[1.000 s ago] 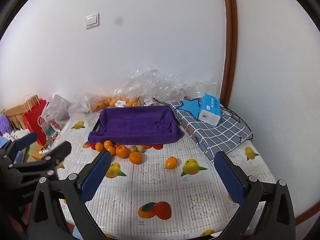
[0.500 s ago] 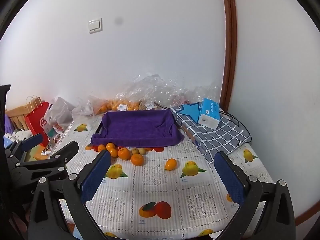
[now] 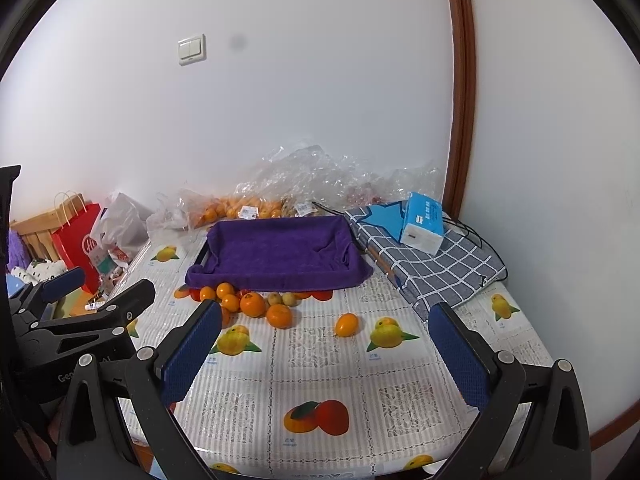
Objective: Organize fruits
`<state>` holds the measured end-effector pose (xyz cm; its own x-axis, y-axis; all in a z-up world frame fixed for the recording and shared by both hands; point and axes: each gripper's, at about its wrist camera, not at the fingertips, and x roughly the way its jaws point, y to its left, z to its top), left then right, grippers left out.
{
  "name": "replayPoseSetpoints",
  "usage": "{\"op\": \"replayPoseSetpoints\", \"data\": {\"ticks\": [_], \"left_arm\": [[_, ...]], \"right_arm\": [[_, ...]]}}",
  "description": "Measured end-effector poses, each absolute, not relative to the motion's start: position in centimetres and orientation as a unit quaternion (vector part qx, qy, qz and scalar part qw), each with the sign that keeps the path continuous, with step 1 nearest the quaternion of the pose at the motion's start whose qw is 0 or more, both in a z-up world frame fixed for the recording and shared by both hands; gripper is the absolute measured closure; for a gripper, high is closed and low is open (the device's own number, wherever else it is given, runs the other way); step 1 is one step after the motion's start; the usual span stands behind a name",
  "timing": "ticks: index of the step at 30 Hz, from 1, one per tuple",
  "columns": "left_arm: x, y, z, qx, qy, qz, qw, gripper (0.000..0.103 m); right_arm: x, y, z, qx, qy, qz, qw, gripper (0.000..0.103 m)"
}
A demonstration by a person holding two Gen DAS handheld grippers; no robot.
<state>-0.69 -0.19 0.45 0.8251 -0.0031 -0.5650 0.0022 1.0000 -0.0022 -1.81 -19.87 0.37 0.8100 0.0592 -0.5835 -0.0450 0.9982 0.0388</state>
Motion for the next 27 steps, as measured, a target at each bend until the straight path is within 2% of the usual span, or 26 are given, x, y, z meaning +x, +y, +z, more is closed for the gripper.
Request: {"op": "replayPoseSetpoints", "data": {"ticks": [27], "left_arm": [[-1.16, -0.48, 0.54, 0.000, 0.290, -0.001, 0.957, 0.000]], "right_arm": [[-2.54, -20.47, 0.98, 0.025, 0.296, 0.023, 0.955, 0.001]]}}
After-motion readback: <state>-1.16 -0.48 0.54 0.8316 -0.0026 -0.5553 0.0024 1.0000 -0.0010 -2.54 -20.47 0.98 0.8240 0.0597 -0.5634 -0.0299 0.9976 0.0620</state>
